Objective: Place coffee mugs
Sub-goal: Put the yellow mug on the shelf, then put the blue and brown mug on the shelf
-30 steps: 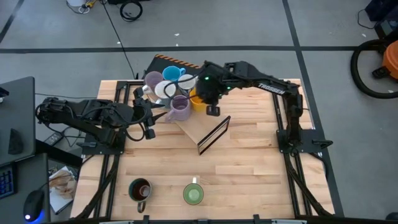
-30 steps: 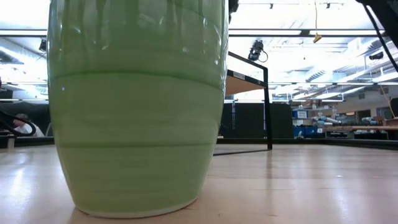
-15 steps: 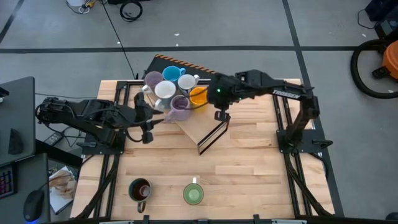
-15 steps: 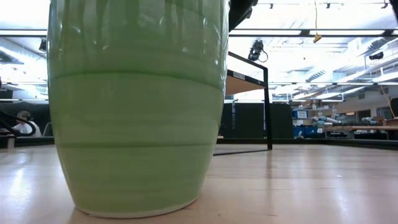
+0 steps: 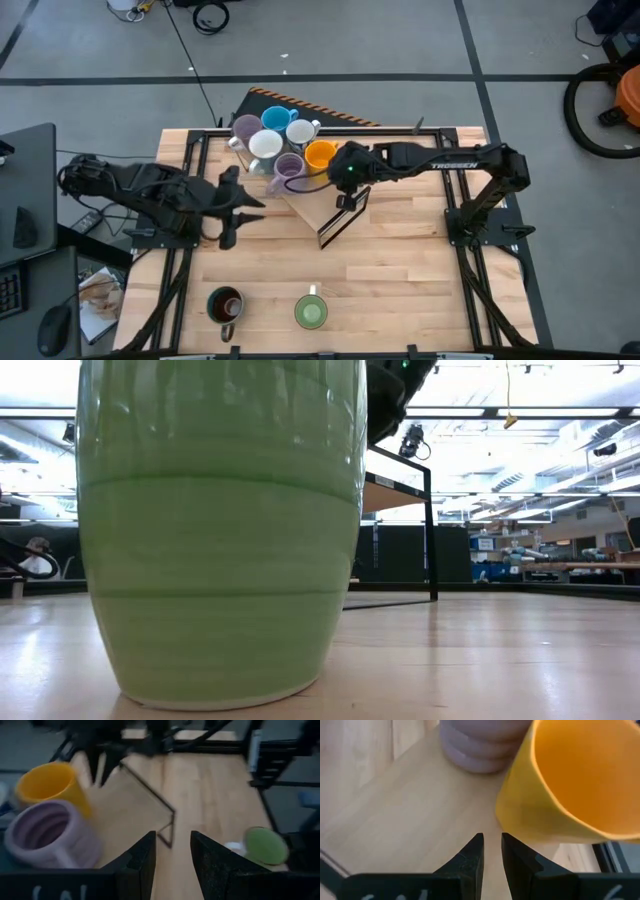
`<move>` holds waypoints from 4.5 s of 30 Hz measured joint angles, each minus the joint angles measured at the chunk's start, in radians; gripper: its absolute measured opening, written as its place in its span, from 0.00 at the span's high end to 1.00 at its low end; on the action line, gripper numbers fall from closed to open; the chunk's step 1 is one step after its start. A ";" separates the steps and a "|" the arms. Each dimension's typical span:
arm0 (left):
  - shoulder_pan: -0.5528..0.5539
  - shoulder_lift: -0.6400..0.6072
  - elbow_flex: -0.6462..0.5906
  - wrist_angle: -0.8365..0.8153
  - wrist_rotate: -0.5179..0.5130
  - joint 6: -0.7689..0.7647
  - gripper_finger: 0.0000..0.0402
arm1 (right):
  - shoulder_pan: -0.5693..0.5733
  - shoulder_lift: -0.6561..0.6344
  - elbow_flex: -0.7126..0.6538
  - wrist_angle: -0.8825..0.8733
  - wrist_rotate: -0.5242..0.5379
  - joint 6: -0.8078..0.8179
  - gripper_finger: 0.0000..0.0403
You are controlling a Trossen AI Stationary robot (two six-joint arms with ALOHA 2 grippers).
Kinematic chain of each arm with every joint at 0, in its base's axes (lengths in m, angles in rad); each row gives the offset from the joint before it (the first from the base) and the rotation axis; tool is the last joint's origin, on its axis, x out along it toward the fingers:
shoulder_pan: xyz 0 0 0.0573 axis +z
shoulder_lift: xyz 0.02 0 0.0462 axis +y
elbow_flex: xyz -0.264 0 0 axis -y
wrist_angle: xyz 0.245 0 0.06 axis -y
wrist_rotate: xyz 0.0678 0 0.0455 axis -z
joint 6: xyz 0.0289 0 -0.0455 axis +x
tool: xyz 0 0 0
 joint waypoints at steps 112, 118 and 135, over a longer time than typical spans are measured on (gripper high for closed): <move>-0.304 0.662 0.217 -0.484 0.175 -0.834 0.90 | -0.128 -0.552 -0.551 0.573 -0.134 -0.283 0.82; -0.211 0.660 0.428 -0.624 -0.025 -0.630 0.90 | -0.115 -0.559 -0.551 0.542 -0.132 -0.276 0.82; 0.045 0.663 0.556 -0.523 -0.031 -0.155 0.90 | -0.026 -0.588 -0.551 0.466 -0.131 -0.210 0.82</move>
